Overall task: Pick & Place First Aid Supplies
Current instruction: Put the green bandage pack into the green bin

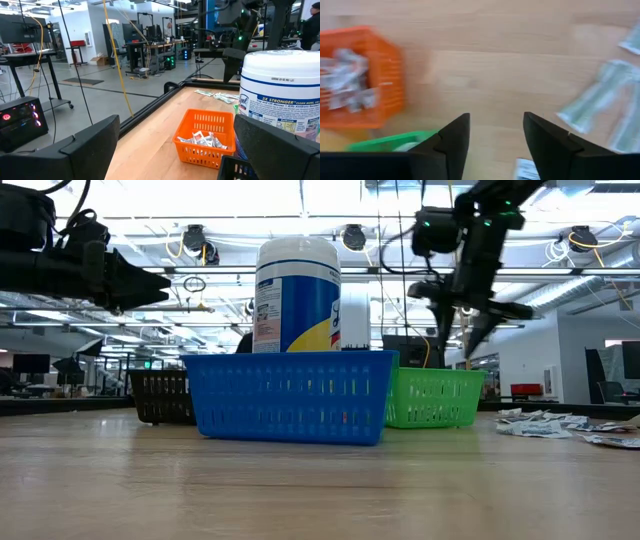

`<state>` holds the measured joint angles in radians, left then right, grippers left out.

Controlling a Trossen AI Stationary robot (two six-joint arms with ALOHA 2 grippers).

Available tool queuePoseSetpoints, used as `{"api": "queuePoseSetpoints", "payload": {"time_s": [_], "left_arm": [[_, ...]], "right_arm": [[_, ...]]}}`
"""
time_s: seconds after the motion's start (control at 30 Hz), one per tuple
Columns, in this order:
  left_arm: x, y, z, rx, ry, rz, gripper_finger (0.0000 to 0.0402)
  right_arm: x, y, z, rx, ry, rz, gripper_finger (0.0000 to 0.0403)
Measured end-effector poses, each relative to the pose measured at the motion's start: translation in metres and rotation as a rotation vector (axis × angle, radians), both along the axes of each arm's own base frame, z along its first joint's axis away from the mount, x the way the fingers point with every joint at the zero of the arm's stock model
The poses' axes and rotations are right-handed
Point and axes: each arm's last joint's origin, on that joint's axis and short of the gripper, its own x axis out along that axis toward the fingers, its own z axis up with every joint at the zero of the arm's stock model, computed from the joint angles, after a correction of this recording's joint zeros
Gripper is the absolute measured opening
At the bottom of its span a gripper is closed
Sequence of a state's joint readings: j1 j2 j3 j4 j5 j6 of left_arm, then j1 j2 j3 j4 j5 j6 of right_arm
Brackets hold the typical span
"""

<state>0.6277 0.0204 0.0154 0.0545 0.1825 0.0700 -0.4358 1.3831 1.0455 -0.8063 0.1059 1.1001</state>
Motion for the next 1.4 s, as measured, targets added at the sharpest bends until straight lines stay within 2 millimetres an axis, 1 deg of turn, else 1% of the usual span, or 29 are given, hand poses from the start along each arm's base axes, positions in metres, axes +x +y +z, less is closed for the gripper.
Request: {"api": "queuePoseSetpoints", "payload": {"time_s": [0.17, 0.4, 0.6, 0.7, 0.93, 1.23, 1.33, 1.4], "left_arm": [[0.000, 0.000, 0.000, 0.001, -0.001, 0.000, 0.0397], [0.000, 0.000, 0.000, 0.001, -0.001, 0.000, 0.0397], [0.000, 0.000, 0.000, 0.001, -0.001, 0.000, 0.0397], [0.000, 0.000, 0.000, 0.001, -0.001, 0.000, 0.0397], [0.000, 0.000, 0.000, 0.001, -0.001, 0.000, 0.0397], [0.000, 0.000, 0.000, 0.001, -0.001, 0.000, 0.0397], [0.000, 0.000, 0.000, 0.001, -0.001, 0.000, 0.0397], [0.000, 0.000, 0.000, 0.001, -0.001, 0.000, 0.0397]], "right_arm": [[-0.024, -0.002, -0.008, 0.016, -0.003, -0.098, 0.0200], [-0.051, -0.004, -0.021, 0.042, 0.012, -0.205, 0.0195], [-0.061, -0.007, -0.028, 0.051, 0.029, -0.247, 0.0192], [-0.062, -0.008, -0.033, 0.054, 0.034, -0.254, 0.0191], [-0.060, -0.010, -0.056, 0.084, 0.097, -0.254, 0.0183], [-0.051, -0.016, -0.083, 0.093, 0.119, -0.255, 0.0179], [-0.048, -0.017, -0.088, 0.105, 0.122, -0.271, 0.0168], [-0.048, -0.017, -0.089, 0.110, 0.121, -0.284, 0.0154]]}}
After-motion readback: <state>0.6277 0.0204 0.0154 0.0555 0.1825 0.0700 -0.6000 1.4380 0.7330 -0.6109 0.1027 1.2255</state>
